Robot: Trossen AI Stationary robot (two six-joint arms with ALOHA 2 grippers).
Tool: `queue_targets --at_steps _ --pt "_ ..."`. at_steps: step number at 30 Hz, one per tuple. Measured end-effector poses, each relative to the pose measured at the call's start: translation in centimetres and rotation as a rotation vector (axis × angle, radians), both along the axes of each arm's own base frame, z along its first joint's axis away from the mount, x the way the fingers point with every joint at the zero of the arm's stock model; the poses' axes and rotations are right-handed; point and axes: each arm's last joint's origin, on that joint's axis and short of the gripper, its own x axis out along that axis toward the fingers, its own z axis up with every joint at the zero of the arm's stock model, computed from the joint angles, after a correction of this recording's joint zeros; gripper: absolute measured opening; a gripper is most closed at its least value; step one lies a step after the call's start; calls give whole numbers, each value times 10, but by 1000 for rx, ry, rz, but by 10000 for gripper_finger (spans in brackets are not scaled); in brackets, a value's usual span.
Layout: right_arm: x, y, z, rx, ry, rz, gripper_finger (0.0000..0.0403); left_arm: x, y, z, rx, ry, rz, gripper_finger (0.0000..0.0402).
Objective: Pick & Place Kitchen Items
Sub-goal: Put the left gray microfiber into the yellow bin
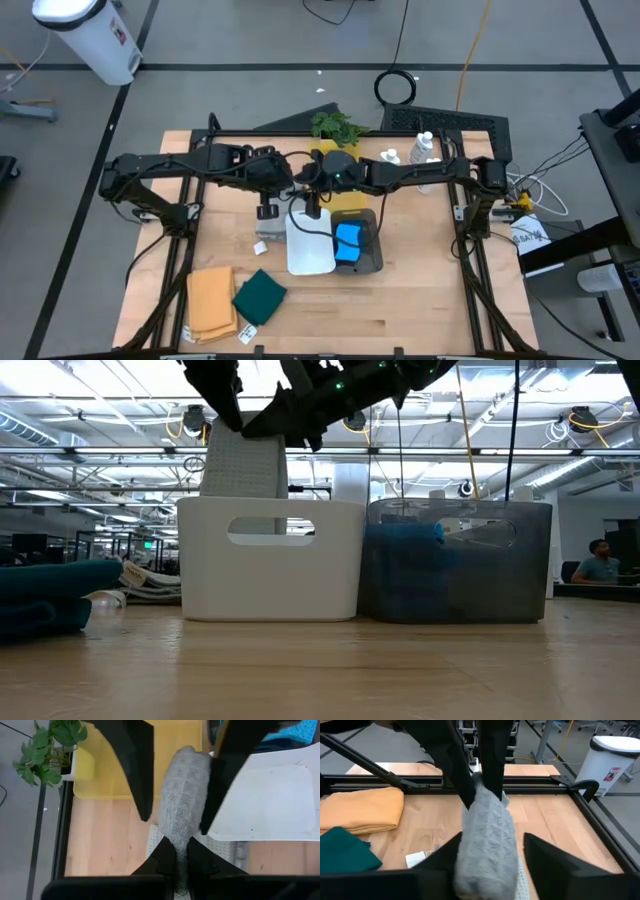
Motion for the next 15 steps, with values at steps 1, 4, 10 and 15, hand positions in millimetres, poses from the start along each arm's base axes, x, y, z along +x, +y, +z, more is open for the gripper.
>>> queue_targets --at_steps 1,4,10,15 --pt "0 0 0 0 0 0 140 0 0 0 -3 0 0 15" --pt "0 0 0 0 -5 1 83 0 0 0 -15 -7 19 19" --pt "-1 0 0 -31 13 16 11 3 0 2 -30 -55 51 80" --pt "-14 -8 12 -49 44 2 5 -10 -1 14 -28 -90 33 120"
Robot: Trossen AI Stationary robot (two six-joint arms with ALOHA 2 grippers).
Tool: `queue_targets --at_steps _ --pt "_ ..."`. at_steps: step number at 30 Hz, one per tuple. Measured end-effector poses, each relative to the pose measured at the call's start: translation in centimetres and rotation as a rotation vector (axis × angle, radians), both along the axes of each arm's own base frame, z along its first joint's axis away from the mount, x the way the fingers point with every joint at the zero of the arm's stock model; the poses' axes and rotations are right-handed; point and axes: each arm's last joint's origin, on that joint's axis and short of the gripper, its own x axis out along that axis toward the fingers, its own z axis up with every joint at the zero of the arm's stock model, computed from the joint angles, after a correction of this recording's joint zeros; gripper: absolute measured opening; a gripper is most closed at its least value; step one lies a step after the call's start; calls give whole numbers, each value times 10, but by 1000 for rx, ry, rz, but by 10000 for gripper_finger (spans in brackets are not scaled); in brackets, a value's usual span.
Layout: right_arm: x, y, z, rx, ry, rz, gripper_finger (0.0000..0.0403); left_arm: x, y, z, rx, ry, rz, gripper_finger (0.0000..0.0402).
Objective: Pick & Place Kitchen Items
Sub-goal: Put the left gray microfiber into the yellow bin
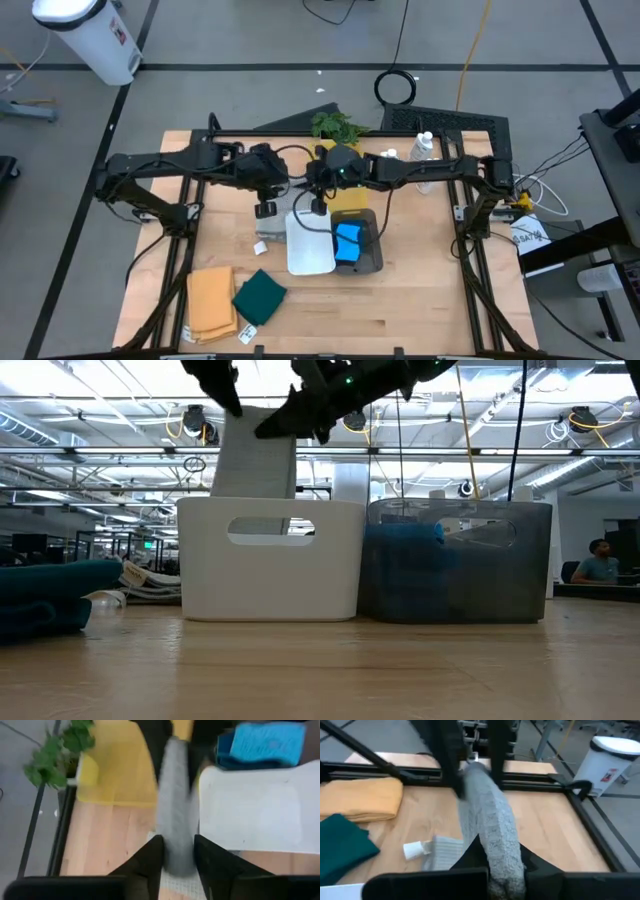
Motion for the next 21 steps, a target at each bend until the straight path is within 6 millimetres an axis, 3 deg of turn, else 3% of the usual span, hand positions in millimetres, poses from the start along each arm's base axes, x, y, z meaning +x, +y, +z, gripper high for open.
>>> queue_targets --at_steps 10,16,21 --pt "-44 -31 33 -16 81 -84 3 -57 8 49 13 -339 -21 144" --pt "-63 -55 36 -29 151 -97 1 -85 17 37 58 -462 44 145" --pt "-73 -64 39 116 129 0 1 -94 25 20 77 -519 105 145"
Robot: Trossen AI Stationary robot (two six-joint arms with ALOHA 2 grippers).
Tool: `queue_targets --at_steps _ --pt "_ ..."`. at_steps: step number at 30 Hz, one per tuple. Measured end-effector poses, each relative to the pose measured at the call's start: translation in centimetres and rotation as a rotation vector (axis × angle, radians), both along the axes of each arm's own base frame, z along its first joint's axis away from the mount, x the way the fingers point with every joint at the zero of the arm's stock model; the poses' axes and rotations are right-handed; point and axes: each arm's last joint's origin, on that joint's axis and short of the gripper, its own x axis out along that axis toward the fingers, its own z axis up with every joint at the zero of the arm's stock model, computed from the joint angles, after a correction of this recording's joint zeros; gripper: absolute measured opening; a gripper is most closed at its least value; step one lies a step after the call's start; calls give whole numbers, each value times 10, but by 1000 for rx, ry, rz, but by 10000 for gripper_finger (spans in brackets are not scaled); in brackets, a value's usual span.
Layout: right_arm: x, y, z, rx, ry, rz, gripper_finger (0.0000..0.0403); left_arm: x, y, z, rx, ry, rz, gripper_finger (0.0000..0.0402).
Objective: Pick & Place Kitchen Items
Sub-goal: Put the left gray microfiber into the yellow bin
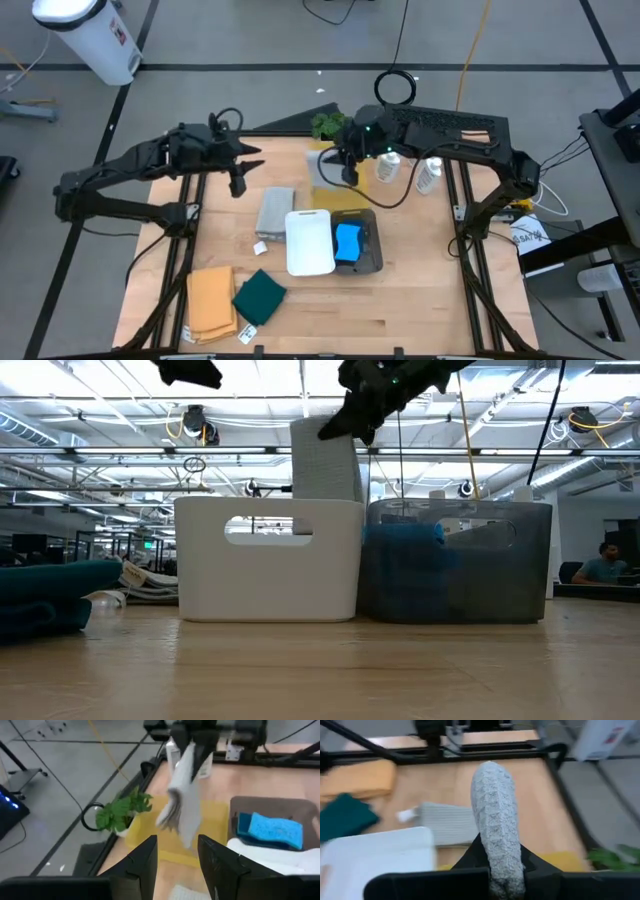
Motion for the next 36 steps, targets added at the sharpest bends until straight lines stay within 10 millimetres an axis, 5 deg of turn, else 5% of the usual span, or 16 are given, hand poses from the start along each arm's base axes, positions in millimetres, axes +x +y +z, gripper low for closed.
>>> queue_targets --at_steps 5,11,21,36 --pt "-4 5 -11 103 58 100 1 0 4 -11 -5 17 23 145" --pt "-8 10 -50 207 106 167 1 6 6 -18 -15 47 22 145" --pt "-15 4 -90 172 15 144 2 17 10 -21 -13 43 22 145" --pt "-33 -9 -130 -330 -49 -39 3 18 10 -20 4 35 15 145"
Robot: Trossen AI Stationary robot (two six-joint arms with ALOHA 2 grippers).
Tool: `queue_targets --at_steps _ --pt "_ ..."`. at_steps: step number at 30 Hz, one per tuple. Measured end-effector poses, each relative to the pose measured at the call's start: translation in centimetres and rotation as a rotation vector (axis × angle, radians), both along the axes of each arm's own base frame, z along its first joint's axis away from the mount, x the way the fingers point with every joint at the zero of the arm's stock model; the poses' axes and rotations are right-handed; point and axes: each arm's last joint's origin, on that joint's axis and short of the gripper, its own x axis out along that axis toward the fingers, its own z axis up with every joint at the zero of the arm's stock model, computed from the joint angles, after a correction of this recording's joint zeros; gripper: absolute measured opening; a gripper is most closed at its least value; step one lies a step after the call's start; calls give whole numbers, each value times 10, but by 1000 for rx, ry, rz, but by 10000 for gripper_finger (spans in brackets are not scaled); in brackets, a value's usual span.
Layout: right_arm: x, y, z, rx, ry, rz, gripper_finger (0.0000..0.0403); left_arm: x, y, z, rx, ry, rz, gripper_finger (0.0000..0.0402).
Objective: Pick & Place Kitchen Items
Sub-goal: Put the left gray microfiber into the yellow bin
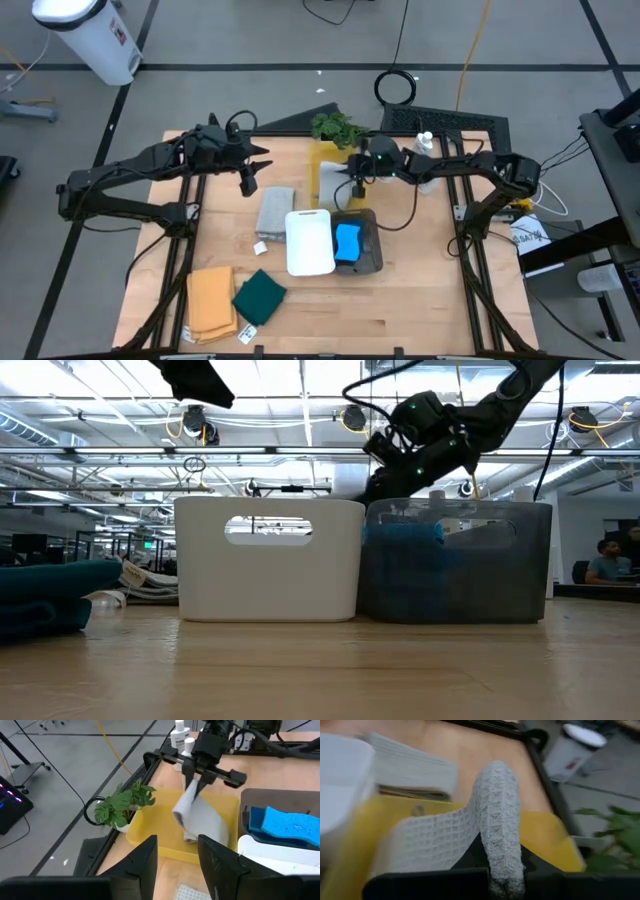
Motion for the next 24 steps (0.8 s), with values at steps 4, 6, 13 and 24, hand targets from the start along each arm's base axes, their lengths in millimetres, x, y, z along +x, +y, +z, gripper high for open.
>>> queue_targets --at_steps 4,6,13,24 --pt "0 -2 1 -67 -4 -34 3 0 0 0 16 6 -9 145" --pt "4 -4 -4 -100 -1 -46 3 0 0 0 17 7 -9 145" --pt "15 -11 -45 -172 106 -50 4 0 0 0 17 7 -9 145" --pt "21 -18 -59 -319 137 -158 9 0 0 0 24 9 -3 145"
